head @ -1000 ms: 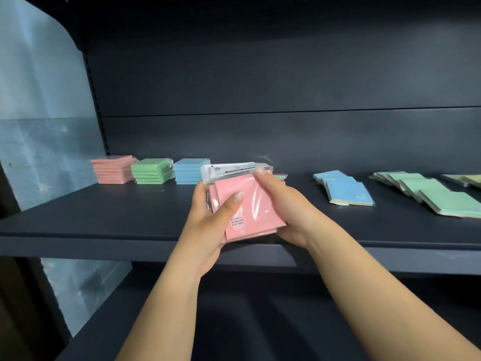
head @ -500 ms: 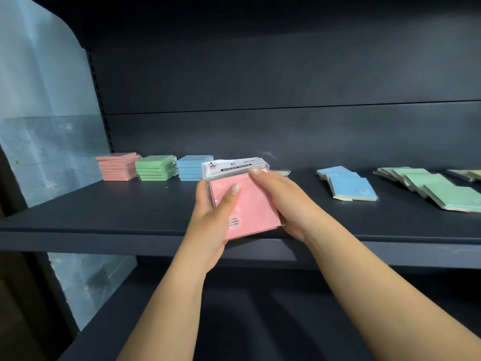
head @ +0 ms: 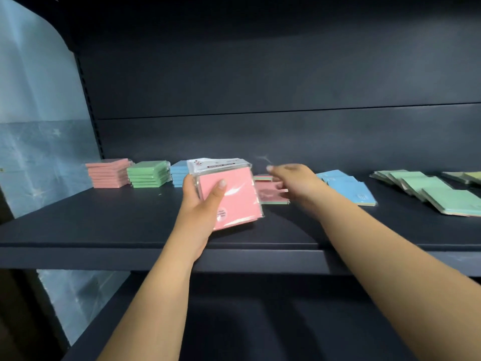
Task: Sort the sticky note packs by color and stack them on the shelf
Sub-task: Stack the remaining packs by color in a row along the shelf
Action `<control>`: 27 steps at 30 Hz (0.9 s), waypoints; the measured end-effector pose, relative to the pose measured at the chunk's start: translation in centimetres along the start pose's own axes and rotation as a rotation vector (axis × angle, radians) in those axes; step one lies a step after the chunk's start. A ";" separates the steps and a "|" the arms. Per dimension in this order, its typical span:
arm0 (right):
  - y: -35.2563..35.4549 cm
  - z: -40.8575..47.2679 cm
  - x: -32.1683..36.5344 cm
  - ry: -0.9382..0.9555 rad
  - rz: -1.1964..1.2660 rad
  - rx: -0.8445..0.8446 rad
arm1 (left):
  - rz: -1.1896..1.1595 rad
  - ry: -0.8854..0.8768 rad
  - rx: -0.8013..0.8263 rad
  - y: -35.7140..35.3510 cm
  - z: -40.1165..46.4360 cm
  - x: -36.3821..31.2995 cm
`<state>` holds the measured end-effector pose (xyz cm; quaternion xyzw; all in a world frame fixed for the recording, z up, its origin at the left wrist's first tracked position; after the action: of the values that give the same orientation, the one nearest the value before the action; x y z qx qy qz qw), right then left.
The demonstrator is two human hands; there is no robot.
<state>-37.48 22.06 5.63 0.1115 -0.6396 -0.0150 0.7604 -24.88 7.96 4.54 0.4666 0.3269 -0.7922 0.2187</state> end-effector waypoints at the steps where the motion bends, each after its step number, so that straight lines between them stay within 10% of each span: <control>1: 0.8 1.2 -0.4 0.059 -0.277 -0.065 | -0.003 0.002 -0.036 0.5 0.4 0.2; 4: 1.1 3.0 -2.7 0.045 -0.844 -0.048 | -0.016 0.029 -0.093 1.1 0.8 0.6; 13: -0.2 5.8 -5.9 -0.098 -0.956 -0.039 | -0.048 0.083 -0.126 1.4 1.1 1.1; 20: 1.6 5.1 -4.1 -0.107 -0.310 -0.096 | -0.071 0.099 -0.153 1.7 1.3 1.4; 27: -0.6 -0.8 0.5 -0.174 0.527 0.206 | -0.083 0.127 -0.147 1.6 1.1 1.3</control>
<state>-36.52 21.51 5.88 0.0165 -0.7073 0.2386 0.6652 -25.14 6.00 3.28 0.4848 0.4163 -0.7433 0.1982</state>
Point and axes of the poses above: each hand's wrist, its own z-axis towards the middle knuckle, its own y-axis out of the back of the hand, x = y × z, the point moved 9 cm from there along z, towards the middle knuckle, and after that the axes turned 15 degrees about -x, right-handed, at the moved point
